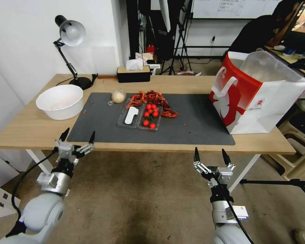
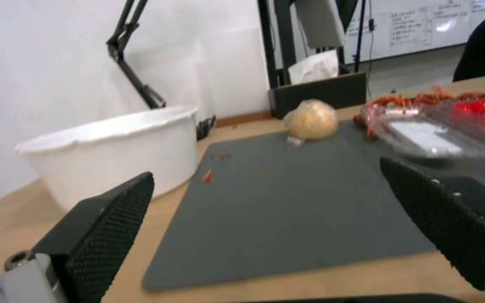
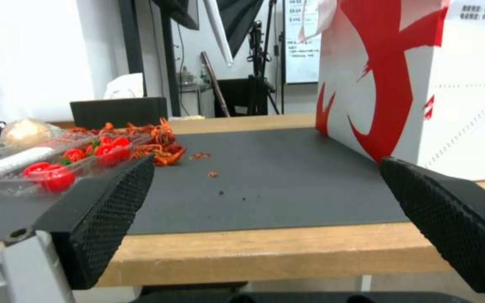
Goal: Pick up the trash from the table and place it into the takeout bag.
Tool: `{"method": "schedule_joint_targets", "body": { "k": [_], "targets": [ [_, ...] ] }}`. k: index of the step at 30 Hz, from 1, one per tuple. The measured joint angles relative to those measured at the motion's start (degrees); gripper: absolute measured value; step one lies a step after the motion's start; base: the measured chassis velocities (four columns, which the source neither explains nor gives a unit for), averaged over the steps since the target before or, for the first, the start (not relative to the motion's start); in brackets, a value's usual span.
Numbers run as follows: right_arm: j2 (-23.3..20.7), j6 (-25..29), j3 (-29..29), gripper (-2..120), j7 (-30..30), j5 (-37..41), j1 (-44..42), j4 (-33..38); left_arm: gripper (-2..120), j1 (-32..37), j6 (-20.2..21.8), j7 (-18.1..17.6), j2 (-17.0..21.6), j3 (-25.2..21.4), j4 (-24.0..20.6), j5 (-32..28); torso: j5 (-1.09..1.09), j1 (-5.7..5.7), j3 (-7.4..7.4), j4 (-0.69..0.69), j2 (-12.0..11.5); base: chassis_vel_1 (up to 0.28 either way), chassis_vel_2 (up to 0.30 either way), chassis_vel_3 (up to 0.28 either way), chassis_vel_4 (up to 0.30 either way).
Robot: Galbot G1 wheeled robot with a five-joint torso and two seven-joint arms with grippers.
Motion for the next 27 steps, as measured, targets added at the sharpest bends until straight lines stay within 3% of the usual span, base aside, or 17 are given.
{"method": "schedule_joint_targets", "body": {
  "k": [9,27],
  "targets": [
    [0.4,0.0,-0.1,100,0.1,0.0,0.2,-0.6,100,3.2,-2.7,-0.3,-1.3,-0.9,0.7,0.9,0.0,0.0,0.0,-0.01,0.0,0.0,0.0,0.0,0.0],
    [0.5,0.1,0.0,100,0.3,0.1,0.3,-0.9,100,3.7,-3.9,0.1,-1.5,-0.5,1.4,1.1,0.0,0.0,0.0,0.0,0.0,0.0,0.0,0.0,0.0]
  ]
}}
